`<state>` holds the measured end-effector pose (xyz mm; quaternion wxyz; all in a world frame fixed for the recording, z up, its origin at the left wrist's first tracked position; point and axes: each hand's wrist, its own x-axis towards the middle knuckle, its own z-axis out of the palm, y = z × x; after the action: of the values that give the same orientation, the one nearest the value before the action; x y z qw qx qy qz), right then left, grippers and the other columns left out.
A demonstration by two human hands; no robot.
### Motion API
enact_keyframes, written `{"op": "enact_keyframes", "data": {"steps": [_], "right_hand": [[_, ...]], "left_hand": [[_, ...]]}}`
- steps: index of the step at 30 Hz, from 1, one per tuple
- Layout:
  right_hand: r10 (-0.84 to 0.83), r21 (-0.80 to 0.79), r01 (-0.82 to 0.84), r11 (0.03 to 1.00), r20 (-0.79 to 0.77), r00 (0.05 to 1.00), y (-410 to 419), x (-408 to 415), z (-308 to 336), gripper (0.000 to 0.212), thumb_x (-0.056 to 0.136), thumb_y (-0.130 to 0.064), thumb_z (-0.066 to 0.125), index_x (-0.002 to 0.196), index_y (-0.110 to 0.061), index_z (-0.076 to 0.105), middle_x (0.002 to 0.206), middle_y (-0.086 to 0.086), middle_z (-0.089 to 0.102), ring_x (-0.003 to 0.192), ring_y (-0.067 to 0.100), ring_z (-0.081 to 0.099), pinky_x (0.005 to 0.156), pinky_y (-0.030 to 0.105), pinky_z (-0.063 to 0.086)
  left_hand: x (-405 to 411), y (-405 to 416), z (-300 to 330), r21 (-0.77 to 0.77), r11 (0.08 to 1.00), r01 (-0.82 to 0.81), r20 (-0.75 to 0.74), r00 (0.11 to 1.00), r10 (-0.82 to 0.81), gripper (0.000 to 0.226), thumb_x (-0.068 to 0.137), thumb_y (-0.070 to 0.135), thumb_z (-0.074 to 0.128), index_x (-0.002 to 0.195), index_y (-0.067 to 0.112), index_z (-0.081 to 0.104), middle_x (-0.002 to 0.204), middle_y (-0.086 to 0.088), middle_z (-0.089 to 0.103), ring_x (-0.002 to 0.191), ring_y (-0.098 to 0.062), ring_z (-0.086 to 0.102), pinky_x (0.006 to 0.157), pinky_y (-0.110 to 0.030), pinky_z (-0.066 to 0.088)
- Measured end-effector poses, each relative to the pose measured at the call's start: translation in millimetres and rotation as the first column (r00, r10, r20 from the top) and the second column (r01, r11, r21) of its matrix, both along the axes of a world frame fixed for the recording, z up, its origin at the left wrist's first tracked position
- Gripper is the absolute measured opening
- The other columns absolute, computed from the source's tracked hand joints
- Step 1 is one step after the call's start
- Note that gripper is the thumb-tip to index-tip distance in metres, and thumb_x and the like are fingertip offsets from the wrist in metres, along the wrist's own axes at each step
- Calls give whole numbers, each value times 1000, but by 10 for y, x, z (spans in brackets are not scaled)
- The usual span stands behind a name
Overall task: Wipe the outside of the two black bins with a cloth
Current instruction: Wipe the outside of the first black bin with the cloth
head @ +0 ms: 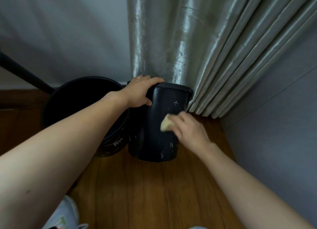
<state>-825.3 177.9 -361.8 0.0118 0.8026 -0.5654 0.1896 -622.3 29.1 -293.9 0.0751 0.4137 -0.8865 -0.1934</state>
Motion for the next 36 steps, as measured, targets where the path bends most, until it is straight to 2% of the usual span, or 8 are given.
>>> {"op": "enact_keyframes", "data": {"steps": [2,5,12,17,24,27,30,36], "right_hand": [[-140,-6,141,990,85,987,-238,-7,177,36,93,-31,59,126,-17,59,100,6,52,89,23,54,67,42,53],[-218,-40,225,974,137,966,-421,10,315,36,93,-31,62,126,-16,60,100,6,52,91,24,54,70,37,49],[-47,31,44,999,122,991,41,17,-30,37,93,-37,55,121,-14,60,98,7,54,85,22,55,62,40,54],[-99,48,95,994,109,989,114,23,-49,36,91,-33,61,122,-15,60,98,5,54,87,21,55,62,37,54],[-152,49,147,988,120,981,84,-9,21,39,92,-38,57,125,-17,59,100,5,55,90,22,56,67,39,55],[-139,40,135,990,132,981,103,-14,-23,38,92,-38,55,123,-16,59,99,5,55,88,20,55,65,38,55],[-45,10,45,999,115,992,224,23,-144,35,94,-36,56,120,-14,60,95,6,54,82,18,53,59,34,53],[300,48,-297,954,-83,950,591,84,-428,19,96,-28,55,111,-16,53,91,4,55,74,15,53,50,30,51]], "left_hand": [[1,0,4,9,1000,3,1,1000,-3,89,73,14,81,147,29,33,140,-10,44,131,-33,34,111,-40,24],[-6,2,-1,14,1000,21,-5,1000,-21,89,73,14,81,147,29,34,138,-9,45,131,-32,35,111,-42,26],[-75,29,1,-59,997,57,-10,998,-58,86,68,11,74,143,30,36,135,-6,47,127,-31,38,110,-45,28],[-283,124,32,-32,999,-9,-8,1000,9,78,72,35,78,138,39,37,129,0,47,130,-27,33,113,-53,14],[-242,54,-31,107,994,-23,-175,984,42,78,70,21,82,131,49,44,127,3,50,129,-23,31,113,-53,12],[-227,36,-53,90,996,-22,-139,990,35,79,73,21,81,136,45,41,127,2,47,127,-26,32,112,-55,17],[-260,4,-21,41,999,-7,-85,996,11,78,73,18,80,136,37,40,131,1,46,125,-28,34,110,-54,23],[-211,-37,-68,23,999,26,-72,997,-25,78,74,20,79,137,36,36,134,0,48,125,-29,37,111,-52,22]]}}
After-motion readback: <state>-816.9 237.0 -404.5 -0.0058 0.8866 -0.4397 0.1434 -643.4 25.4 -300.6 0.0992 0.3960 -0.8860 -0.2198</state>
